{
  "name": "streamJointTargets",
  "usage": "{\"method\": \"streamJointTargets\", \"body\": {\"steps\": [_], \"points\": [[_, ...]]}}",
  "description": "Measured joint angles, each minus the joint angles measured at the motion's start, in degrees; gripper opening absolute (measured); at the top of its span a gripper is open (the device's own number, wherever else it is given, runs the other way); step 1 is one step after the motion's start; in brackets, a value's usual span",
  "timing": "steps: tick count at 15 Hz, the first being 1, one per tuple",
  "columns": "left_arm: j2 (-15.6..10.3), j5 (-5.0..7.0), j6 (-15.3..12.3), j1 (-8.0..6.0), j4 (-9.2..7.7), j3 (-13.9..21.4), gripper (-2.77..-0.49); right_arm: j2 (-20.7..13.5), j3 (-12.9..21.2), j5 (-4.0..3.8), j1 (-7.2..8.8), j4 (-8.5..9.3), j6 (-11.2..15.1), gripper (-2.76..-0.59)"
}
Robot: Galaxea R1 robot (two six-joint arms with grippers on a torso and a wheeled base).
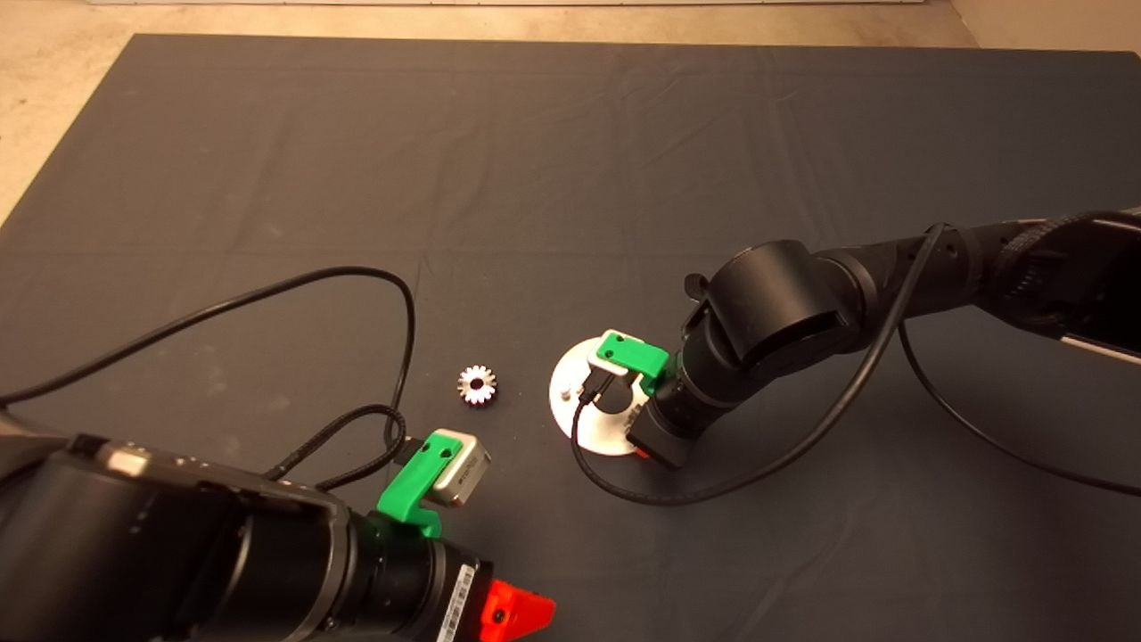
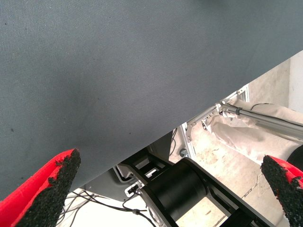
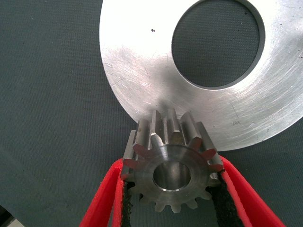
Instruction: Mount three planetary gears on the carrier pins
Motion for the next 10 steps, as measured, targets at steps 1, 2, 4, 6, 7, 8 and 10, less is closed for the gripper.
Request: {"method": "streamJointTargets", "body": {"steps": [1, 2, 4, 6, 7, 8, 10], "points": [[0.0, 0.0, 0.0, 0.02, 0.0, 0.0, -0.5, 0.0, -0.2, 0.13, 0.09, 0.22, -0.3, -2.4], [0.0, 0.0, 0.0, 0.0, 0.0, 0.0, -0.5, 0.0, -0.5, 0.24, 0.12, 0.44, -0.6, -2.4], [0.0, 0.0, 0.0, 0.02, 0.0, 0.0, -0.5, 0.1, -0.7, 0.23, 0.17, 0.58, -1.1, -2.4], [0.0, 0.0, 0.0, 0.01, 0.0, 0.0, -0.5, 0.2, -1.0, 0.26, 0.26, 0.88, -1.5, -2.4], [0.0, 0.0, 0.0, 0.0, 0.0, 0.0, -0.5, 0.2, -1.1, 0.3, 0.26, 0.89, -1.5, -2.4], [0.0, 0.0, 0.0, 0.02, 0.0, 0.0, -0.5, 0.2, -1.1, 0.37, 0.28, 0.94, -1.6, -2.4], [0.0, 0.0, 0.0, 0.02, 0.0, 0.0, -0.5, 0.2, -1.2, 0.34, 0.28, 0.97, -1.7, -2.4]]}}
